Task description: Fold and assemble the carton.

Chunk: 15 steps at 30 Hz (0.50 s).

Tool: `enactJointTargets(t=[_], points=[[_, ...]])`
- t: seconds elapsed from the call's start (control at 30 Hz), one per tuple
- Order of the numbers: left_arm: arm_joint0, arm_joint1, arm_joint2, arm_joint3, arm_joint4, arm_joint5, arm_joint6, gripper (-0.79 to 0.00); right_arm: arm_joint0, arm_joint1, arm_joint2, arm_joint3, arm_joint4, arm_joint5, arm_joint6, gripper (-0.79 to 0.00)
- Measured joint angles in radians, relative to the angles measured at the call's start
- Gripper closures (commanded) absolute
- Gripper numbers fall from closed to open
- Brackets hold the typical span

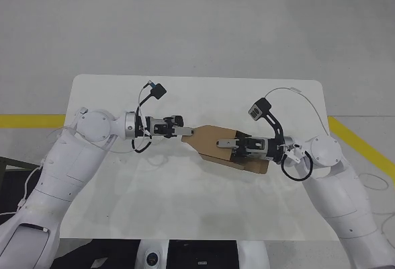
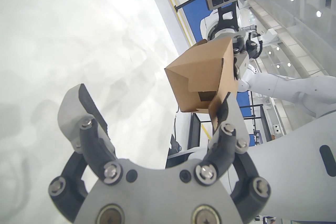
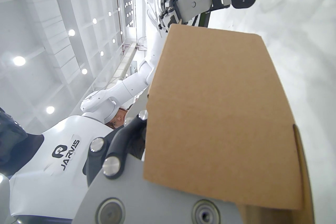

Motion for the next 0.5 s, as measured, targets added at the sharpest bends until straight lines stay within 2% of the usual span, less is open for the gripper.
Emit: enactJointTargets(t=[0.5], points=[[0.001,-0.011,0.012,0.005,-0.065,-0.009,-0.008,-0.785,0.005,-0.007,-0.015,0.006,0.061,-0.027,-0.003,0.0]])
